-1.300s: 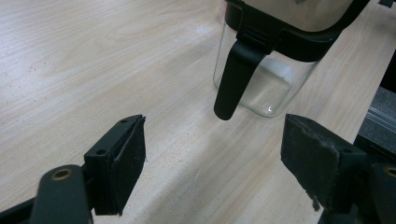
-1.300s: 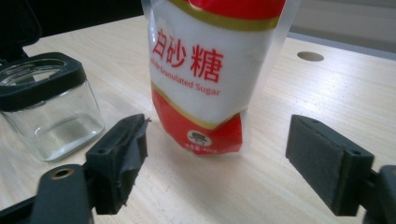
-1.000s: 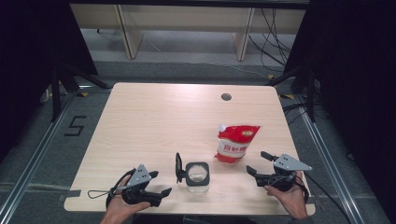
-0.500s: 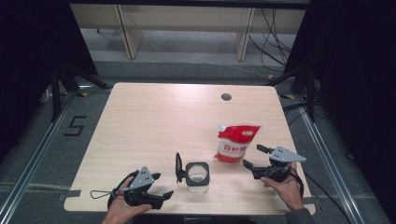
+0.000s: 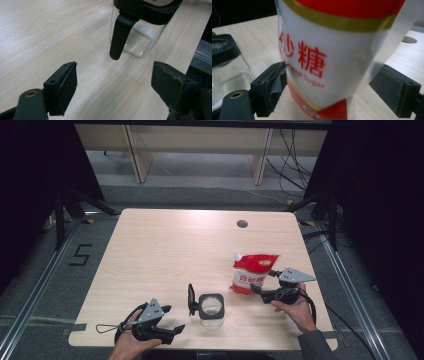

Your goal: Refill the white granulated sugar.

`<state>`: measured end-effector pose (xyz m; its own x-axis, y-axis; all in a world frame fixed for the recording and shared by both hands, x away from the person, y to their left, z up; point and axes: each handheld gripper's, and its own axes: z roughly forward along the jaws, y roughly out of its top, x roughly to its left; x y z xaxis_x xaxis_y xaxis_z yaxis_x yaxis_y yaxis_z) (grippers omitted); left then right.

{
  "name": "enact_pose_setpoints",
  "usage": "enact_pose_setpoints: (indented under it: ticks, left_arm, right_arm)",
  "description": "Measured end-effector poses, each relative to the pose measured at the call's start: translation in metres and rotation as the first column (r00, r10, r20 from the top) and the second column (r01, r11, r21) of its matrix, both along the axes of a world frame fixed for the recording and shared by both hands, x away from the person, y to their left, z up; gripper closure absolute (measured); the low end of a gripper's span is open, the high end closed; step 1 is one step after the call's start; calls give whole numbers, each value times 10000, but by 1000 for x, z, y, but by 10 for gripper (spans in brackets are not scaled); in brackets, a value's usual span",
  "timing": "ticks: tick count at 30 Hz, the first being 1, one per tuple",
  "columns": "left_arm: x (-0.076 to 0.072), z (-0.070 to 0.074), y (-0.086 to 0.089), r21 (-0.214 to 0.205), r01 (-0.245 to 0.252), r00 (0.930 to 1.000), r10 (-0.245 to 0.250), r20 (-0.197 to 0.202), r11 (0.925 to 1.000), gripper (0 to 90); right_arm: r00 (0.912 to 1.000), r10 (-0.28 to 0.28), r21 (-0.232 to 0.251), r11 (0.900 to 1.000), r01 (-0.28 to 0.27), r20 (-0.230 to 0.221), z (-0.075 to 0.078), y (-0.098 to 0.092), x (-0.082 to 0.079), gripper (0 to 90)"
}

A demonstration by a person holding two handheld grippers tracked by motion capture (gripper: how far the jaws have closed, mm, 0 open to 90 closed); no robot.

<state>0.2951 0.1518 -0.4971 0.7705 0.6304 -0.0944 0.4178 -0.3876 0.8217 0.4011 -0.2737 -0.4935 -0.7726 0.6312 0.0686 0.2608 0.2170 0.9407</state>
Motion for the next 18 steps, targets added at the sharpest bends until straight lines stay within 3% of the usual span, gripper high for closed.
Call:
enact_pose_setpoints:
  ticks: [1,2,3,4,6,7,8,10,11,12,13,14,15,18]
  left_arm:
    - [-1,0,0,-48,-84,9999,83,-85,10000,204]
    - [-1,0,0,-48,-84,9999,83,-85,10000,204]
    - [-1,0,-1,-218,-31,10000,30,-42,9998,205]
    - [-1,0,0,-123,-16,10000,16,-33,9999,205]
    - [0,-1,0,-151,-61,10000,60,-38,9999,205]
    - [-1,-2,0,-282,-130,9999,128,-74,9995,205]
    - [-1,-2,0,-282,-130,9999,128,-74,9995,205]
    - [-1,-2,0,-283,-127,9999,125,-76,9995,206]
    - [0,0,0,-30,-53,10000,53,-69,10000,206]
    - [0,0,0,-30,-53,10000,53,-69,10000,207]
    - [-1,-1,-2,-272,-60,10000,59,-54,9996,207]
    - [-1,-1,-1,-179,-36,10000,34,-88,9998,207]
    - [0,-1,0,-18,3,10000,-4,-38,10000,207]
    - [-1,-1,0,-235,-104,9999,104,-14,9997,208]
  right_arm:
    - [9997,144,41,9999,-145,202,0,0,4,159]
    - [9998,110,310,9995,-104,-181,0,3,2,172]
    - [9993,364,137,9992,-366,99,0,3,6,216]
    - [9995,305,231,9993,-304,-5,0,6,3,231]
    - [9998,142,-40,9999,-143,-108,2,8,1,233]
    - [9994,303,-260,9992,-299,167,3,9,0,250]
    - [9991,228,-412,9989,-213,366,4,10,0,257]
    - [9997,48,-389,9992,-39,224,5,12,-4,264]
    - [9997,-222,-477,9986,220,-54,7,15,-10,284]
    - [9992,-328,-678,9971,344,239,8,16,-10,294]
    - [9988,-446,-808,9957,461,198,10,18,-14,302]
    - [9980,-541,-1056,9928,571,316,11,19,-16,307]
    - [9971,-745,-1009,9920,757,156,12,21,-19,310]
    - [9917,-1282,-1182,9847,1280,61,15,23,-28,333]
